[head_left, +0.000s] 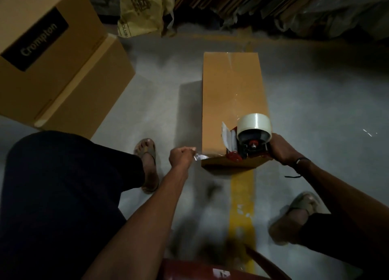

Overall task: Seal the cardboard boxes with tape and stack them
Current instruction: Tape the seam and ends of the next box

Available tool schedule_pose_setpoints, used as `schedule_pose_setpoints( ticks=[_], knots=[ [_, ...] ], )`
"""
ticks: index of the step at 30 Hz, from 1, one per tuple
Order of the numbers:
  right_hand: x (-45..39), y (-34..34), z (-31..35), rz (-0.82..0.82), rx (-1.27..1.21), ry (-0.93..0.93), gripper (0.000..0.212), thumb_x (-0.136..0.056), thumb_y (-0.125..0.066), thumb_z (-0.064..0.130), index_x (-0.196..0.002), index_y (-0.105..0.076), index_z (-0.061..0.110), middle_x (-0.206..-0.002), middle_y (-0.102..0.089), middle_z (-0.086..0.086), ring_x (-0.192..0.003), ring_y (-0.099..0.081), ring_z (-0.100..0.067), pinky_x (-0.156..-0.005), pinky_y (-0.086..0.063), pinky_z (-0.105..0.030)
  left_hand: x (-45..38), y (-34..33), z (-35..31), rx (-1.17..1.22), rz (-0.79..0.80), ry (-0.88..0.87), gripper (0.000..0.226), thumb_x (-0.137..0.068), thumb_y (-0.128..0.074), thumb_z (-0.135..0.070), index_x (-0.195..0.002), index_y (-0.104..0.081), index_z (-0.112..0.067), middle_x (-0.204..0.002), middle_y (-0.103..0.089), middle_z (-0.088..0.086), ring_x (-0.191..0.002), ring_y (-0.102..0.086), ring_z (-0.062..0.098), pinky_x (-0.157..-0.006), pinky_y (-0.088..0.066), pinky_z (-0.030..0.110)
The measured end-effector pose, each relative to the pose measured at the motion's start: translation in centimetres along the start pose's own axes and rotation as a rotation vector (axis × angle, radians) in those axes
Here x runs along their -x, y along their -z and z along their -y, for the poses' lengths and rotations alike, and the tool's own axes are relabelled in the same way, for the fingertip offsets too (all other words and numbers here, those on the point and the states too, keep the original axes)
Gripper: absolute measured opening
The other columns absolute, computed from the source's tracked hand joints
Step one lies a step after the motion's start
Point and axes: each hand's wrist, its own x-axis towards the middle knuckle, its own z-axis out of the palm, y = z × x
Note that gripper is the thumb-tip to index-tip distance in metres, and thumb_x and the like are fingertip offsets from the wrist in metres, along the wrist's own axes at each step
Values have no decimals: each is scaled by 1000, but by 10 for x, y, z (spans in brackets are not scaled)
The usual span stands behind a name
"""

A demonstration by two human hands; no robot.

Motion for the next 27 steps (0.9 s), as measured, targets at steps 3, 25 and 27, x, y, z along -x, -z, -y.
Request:
schedule_pose_setpoints(
  ticks=[3,25,27],
  knots=[
    [2,-4,-10,-29,15,6,11,-78,-54,7,-88,-56,9,-55,-52,7,-51,-54,-25,-56,-46,-38,-5,-5,8,-28,18,33,9,-88,-79,-18,-91,-81,-10,-85,-73,6,-80,-65,20,-68,-47,25],
    [4,-50,-23,-50,-30,-16,84,-70,-75,3,-137,-28,-14,-61,-56,-30,-43,-54,-42,-37,-40,-36,-35,-31,28,-89,16,13,16,-92,-73,-18,-76,-72,-18,-80,-68,5,-74,-61,19,-57,-41,19],
    [4,-51,-23,-104,25,2,83,-70,-75,1,-137,-28,-10,-61,-56,-30,-44,-54,-42,-36,-40,-36,-39,-34,32,-62,30,51,10,-91,-75,-20,-82,-75,-16,-85,-70,7,-82,-63,22,-61,-44,24]
  ],
)
